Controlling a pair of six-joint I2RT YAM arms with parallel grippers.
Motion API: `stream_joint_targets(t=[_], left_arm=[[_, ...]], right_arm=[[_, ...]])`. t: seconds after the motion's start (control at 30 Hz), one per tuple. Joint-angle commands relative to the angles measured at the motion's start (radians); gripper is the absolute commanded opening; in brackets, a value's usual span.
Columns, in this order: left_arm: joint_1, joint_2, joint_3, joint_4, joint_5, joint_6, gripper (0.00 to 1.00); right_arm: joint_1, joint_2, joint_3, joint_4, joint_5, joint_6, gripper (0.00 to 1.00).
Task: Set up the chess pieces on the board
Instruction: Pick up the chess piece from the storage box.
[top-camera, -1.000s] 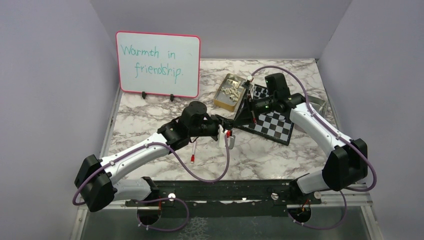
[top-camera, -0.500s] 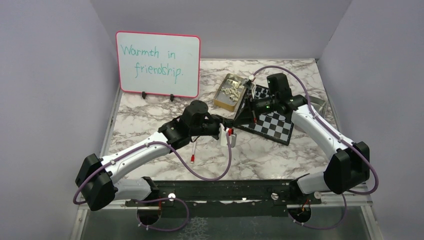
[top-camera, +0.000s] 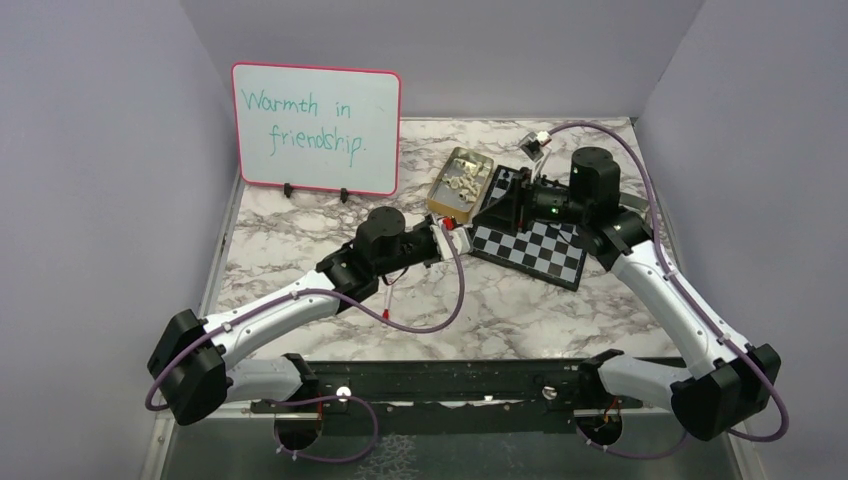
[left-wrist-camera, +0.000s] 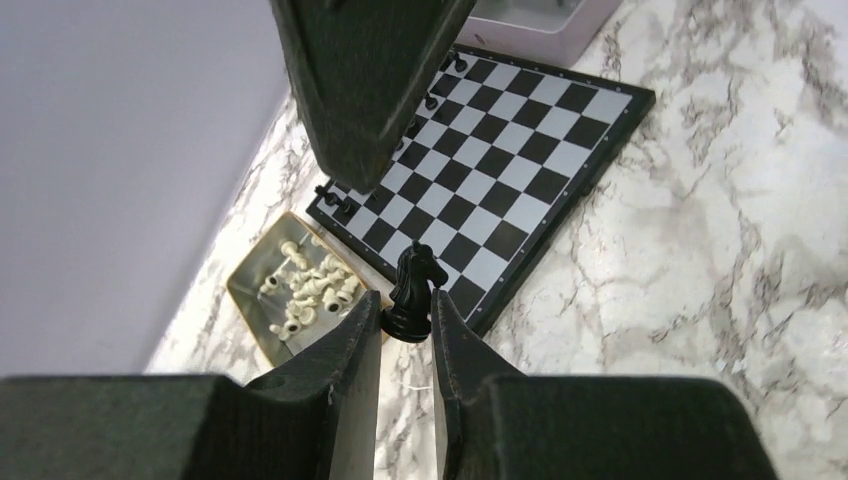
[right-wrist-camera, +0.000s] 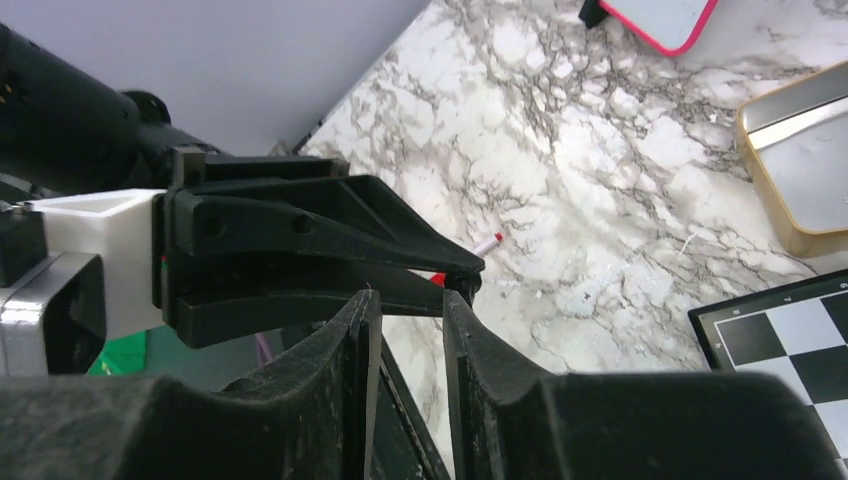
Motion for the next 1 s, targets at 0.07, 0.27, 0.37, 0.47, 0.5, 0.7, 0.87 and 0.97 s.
stream_joint_targets(t=[0.07, 0.27, 0.37, 0.47, 0.5, 0.7, 0.87, 0.97], left_arm=[[0.0, -0.053, -0.034, 0.115, -0.09, -0.266, 0.09], [0.0, -0.062, -0.032, 0.126, -0.076, -0.359, 0.09], [0.0, -0.061, -0.028, 0.128, -0.089, -0.386, 0.1], [0.0, -0.06, -0.027, 0.132, -0.091, -0.393, 0.1], [0.0, -0.057, -0.026, 0.132, -0.094, -0.395, 0.1], [0.0, -0.047, -0.02, 0.132, -0.107, -0.4, 0.09], [0.0, -0.037, -0.017, 0.133, -0.117, -0.397, 0.09], [0.0, -0.031, -0.015, 0.132, -0.121, -0.396, 0.09]], right_arm=[[0.007, -0.008, -0.042, 0.151, 0.065, 0.162, 0.34], [0.007, 0.041, -0.045, 0.146, 0.003, 0.161, 0.36], [0.007, 0.045, -0.052, 0.159, -0.018, 0.165, 0.36], [0.007, 0.046, -0.05, 0.152, -0.013, 0.164, 0.3], [0.007, 0.048, -0.05, 0.152, -0.012, 0.164, 0.29], [0.007, 0.057, -0.057, 0.152, -0.032, 0.17, 0.28], [0.007, 0.068, -0.064, 0.142, -0.047, 0.17, 0.27], [0.007, 0.066, -0.066, 0.139, -0.036, 0.173, 0.21]])
